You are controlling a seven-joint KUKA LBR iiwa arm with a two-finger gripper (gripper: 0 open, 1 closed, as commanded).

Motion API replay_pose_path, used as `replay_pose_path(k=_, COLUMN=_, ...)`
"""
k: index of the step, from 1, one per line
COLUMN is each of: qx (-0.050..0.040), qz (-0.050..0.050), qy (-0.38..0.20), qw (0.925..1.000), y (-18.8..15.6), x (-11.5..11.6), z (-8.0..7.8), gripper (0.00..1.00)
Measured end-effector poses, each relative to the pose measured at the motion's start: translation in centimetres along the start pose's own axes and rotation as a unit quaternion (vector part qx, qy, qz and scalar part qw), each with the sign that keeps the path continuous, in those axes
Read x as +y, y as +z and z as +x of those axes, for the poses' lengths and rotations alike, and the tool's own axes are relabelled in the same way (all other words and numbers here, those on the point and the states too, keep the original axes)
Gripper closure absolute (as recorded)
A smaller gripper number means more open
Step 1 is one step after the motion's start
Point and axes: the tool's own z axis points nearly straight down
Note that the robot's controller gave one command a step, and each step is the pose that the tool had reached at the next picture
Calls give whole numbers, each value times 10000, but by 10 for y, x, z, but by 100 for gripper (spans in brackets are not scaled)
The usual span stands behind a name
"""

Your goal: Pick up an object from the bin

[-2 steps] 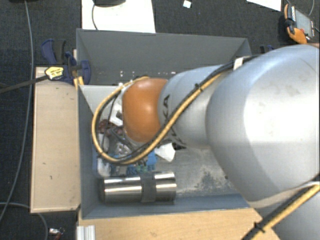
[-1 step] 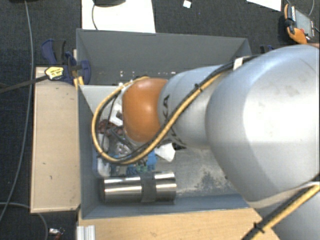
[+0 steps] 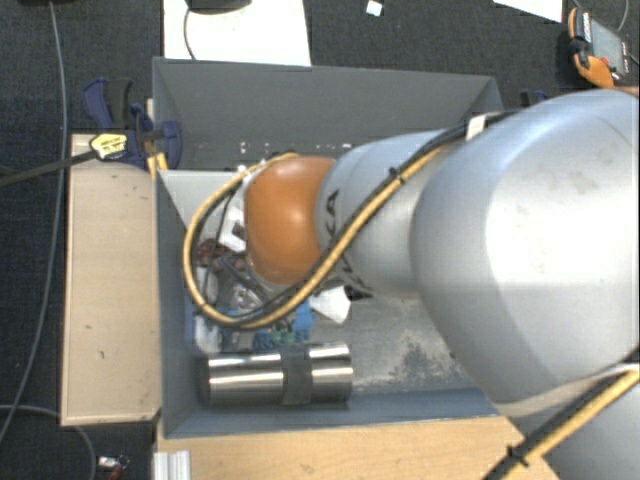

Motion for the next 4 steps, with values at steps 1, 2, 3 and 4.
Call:
replay_pose_path(k=1, qx=0, qz=0, qy=7, qw=10000, y=0, x=0, z=0, gripper=100)
replay_pose_path(k=2, qx=0, qz=0, qy=13, qw=10000, y=0, x=0, z=0, gripper=100)
replay_pose_path(k=3, qx=0, qz=-1, qy=17, qw=10000, y=0, x=0, z=0, gripper=100)
replay_pose_path(k=4, qx=0, qz=0, qy=19, qw=10000, y=0, x=0, z=0, gripper=100)
